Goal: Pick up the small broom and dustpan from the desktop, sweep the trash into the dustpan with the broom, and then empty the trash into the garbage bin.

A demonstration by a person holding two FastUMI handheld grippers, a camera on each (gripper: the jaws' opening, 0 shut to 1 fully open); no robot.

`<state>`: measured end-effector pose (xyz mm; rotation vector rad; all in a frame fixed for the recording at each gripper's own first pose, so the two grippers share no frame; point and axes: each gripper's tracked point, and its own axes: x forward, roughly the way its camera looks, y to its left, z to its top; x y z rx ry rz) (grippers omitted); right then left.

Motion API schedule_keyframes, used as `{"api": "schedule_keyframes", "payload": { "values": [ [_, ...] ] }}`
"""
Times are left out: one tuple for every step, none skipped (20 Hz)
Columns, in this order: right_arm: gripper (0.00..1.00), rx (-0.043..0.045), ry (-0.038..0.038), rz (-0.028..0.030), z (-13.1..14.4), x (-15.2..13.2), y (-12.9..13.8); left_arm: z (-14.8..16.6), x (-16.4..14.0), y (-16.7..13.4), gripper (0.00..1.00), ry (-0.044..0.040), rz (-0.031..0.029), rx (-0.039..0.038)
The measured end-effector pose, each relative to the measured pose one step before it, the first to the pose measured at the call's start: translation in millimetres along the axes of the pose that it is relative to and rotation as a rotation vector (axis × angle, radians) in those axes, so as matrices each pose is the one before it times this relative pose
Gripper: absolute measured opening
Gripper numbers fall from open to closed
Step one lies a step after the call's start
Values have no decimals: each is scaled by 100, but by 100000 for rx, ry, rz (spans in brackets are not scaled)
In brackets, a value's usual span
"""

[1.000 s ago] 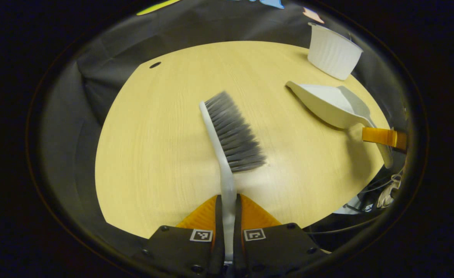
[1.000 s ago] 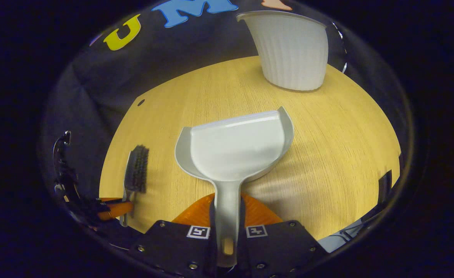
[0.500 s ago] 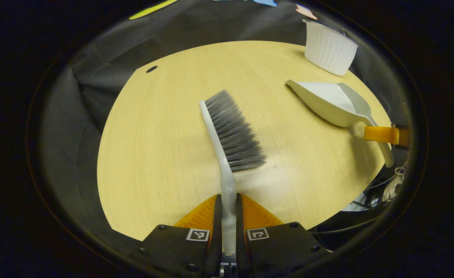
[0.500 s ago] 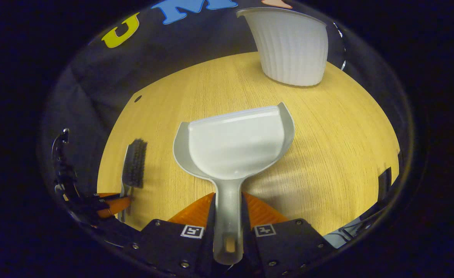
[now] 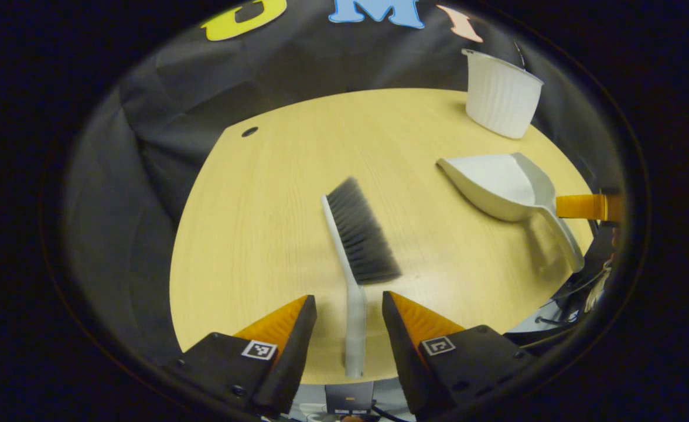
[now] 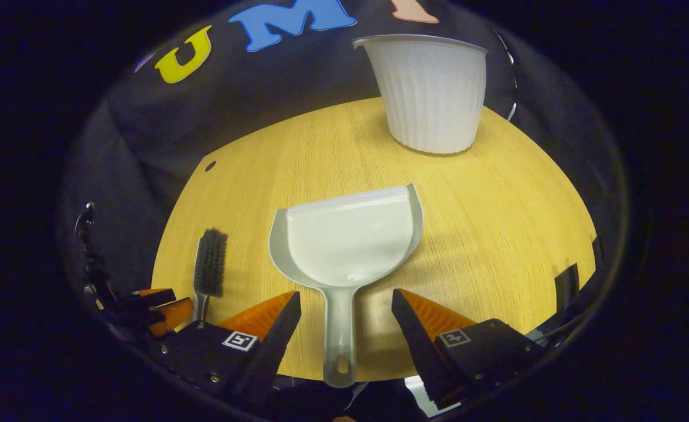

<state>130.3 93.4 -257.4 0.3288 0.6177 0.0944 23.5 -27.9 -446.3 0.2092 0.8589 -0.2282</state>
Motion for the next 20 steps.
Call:
{"api": "schedule_keyframes", "payload": {
  "values": [
    [96, -1802, -4702, -1188, 1242, -747, -132, 1170, -946, 74, 87, -4039, 279, -1852],
    [96, -2385, -5421, -1161, 1333, -763, -120, 1490, -929, -192, 91, -4911, -344, -2262],
    [98, -2752, -5775, -1610, 1523, -755, -194, 1415, -855, -160, 100, -5242, 168, -1991],
    [98, -3196, -6031, -1238, 1508, -878, -339, 1517, -697, -193, 100, -5568, 363, -1550],
    [98, -3541, -6975, -1589, 1591, -689, -266, 1758, -862, -193, 100, -6330, 675, -1336],
    [98, -4047, -7234, -2017, 1660, -608, -524, 1773, -613, -381, 100, -6749, 361, -1527],
    [98, -4219, -6978, -1915, 1642, -616, -633, 1759, -685, -578, 100, -6852, 143, -1417],
    [98, -3614, -6559, -1659, 1433, -591, -417, 1344, -527, -539, 92, -7043, 782, -1518],
    [98, -2605, -6172, -940, 1535, -588, -368, 1520, -578, -415, 100, -6555, 781, -1686],
    [98, -1608, -5829, -480, 1201, -454, -151, 1691, -628, -392, 97, -6360, 856, -1852],
    [98, -901, -5734, -146, 1466, -554, -403, 1424, -623, -372, 97, -6774, 818, -2009],
    [98, -1051, -5352, -309, 1403, -368, -514, 1627, -630, -468, 100, -6680, 603, -1859],
    [98, -654, -4689, -759, 1152, -227, -486, 1472, -475, -133, 97, -5888, 835, -1403],
    [97, -443, -3857, -252, 678, -131, -191, 1433, -557, -274, 100, -5194, 856, -1060],
    [97, -382, -3251, -229, 604, -89, -169, 913, -308, -137, 100, -5253, 1106, -1074],
    [97, -214, -2977, -589, 717, 14, -583, 1137, 32, -224, 100, -5093, 468, -1363],
    [97, 110, -2148, -819, 440, -67, -349, 1087, -131, 7, 100, -4800, 499, -1331],
    [98, 373, -1234, -858, 330, 13, -258, 925, -293, 28, 96, -4341, 247, -727],
    [97, 636, -501, -1258, 262, -54, -191, 1040, -385, 46, 98, -3321, -231, 455],
    [97, 882, -11, -1087, 185, 62, -97, 1003, -166, 426, 96, -1324, -287, 1341]
  ]
}}
